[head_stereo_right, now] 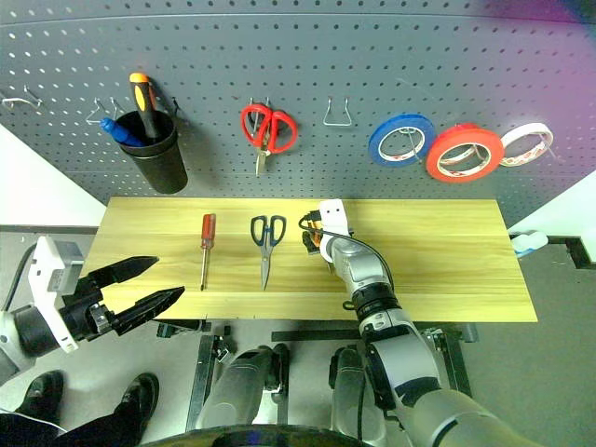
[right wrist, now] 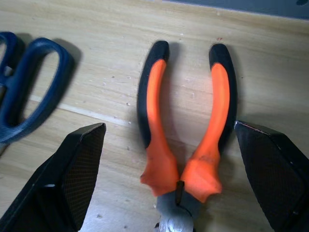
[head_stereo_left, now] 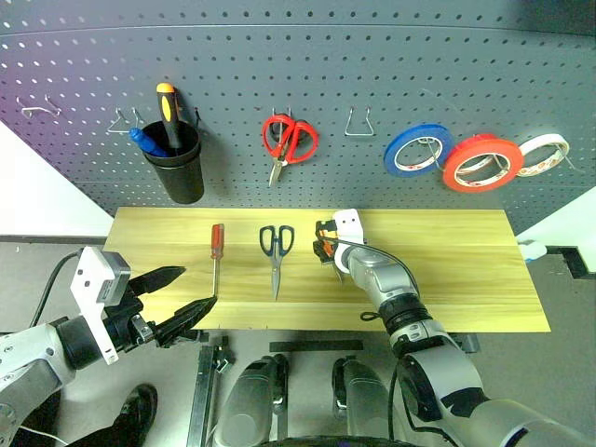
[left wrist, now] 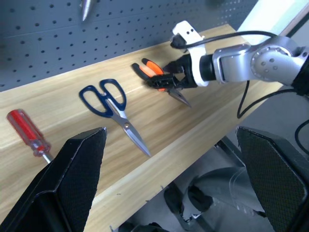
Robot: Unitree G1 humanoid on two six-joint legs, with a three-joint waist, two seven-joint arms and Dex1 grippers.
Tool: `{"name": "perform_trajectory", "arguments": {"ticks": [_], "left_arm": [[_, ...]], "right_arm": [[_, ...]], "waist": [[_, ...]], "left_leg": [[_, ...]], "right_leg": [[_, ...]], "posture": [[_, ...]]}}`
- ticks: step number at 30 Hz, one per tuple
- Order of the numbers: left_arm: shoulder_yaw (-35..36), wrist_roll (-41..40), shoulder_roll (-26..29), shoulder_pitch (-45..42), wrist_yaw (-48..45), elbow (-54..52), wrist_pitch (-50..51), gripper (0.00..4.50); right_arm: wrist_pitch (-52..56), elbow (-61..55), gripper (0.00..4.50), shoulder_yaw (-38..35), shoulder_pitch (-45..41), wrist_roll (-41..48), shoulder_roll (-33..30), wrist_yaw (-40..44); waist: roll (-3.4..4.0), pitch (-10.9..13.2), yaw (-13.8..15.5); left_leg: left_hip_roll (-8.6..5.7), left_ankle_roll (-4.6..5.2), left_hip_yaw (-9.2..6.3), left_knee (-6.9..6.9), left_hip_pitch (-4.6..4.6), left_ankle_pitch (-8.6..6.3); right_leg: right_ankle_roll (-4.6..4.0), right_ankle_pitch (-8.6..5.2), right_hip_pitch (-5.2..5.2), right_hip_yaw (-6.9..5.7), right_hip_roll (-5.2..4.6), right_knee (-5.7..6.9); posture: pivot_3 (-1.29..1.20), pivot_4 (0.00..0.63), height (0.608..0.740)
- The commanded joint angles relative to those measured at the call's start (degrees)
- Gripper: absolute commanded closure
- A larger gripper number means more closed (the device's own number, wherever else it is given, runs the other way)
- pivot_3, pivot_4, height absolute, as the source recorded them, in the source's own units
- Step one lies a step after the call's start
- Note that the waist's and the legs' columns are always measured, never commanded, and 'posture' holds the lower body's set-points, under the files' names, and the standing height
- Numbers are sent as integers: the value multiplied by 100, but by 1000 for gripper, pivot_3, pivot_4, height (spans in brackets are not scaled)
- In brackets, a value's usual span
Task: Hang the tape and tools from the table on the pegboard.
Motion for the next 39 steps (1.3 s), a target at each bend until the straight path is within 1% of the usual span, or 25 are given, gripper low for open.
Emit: {"name": "perform_trajectory", "arguments": {"ticks": [1, 8, 16, 19, 24, 28, 31, 39], "left_arm": [[196, -97, 12, 65, 19, -185, -62, 0], [156, -151, -2, 52, 73, -220, -61, 0], [79, -174, 6, -13, 146, -185, -71, 0], [43, -164, -1, 0, 137, -192, -72, 0], [-12, -145, 11, -80, 144, -138, -84, 0], [-61, -139, 4, -117, 148, -126, -72, 0], [-75, -134, -3, -115, 144, -116, -65, 0], [-125, -172, -21, -143, 205, -147, -55, 0]], "right_arm": [[-126, 85, 417, 24, -118, -80, 8, 35], [-161, 150, 417, 98, -103, -272, -38, 16], [-12, 204, 417, 411, -175, -759, -260, -55], [347, 0, 417, 447, -229, -768, -271, 18], [1236, -481, 417, 255, -265, -544, -149, 89], [2143, -937, 417, 65, -322, -418, 33, -113], [2582, -1149, 417, -26, -364, -322, 130, -138], [2502, -1050, 417, -59, -515, -320, 72, -172]], "waist": [[0, 1, 10], [-5, 8, 15], [-15, 15, 15], [-15, 15, 14], [-18, 17, 15], [-20, 18, 10], [-19, 19, 11], [-18, 27, 11]], "left_leg": [[0, -1, 0, -4, 0, 1], [0, -7, 0, -14, 0, 4], [0, -28, 0, -42, 1, 19], [0, -59, -1, -47, 1, 39], [0, -53, -3, -50, 1, 36], [0, -42, -4, -54, 0, 30], [0, -34, -5, -57, 0, 25], [0, -35, -5, -58, -1, 24]], "right_leg": [[0, 0, 0, 0, 0, -2], [0, 0, 3, 0, 0, -3], [-6, -3, 2, -1, 0, -4], [-8, -4, 2, -2, 0, -4], [-10, -5, 1, -2, 0, -5], [-10, -5, -2, -2, 0, -4], [-10, -5, -4, -3, 0, -4], [-12, -7, -5, -4, 0, -6]], "posture": [[295, 251, 740], [295, 250, 740], [291, 251, 740], [287, 251, 740], [282, 250, 740], [280, 252, 740], [274, 253, 740], [277, 252, 740]]}}
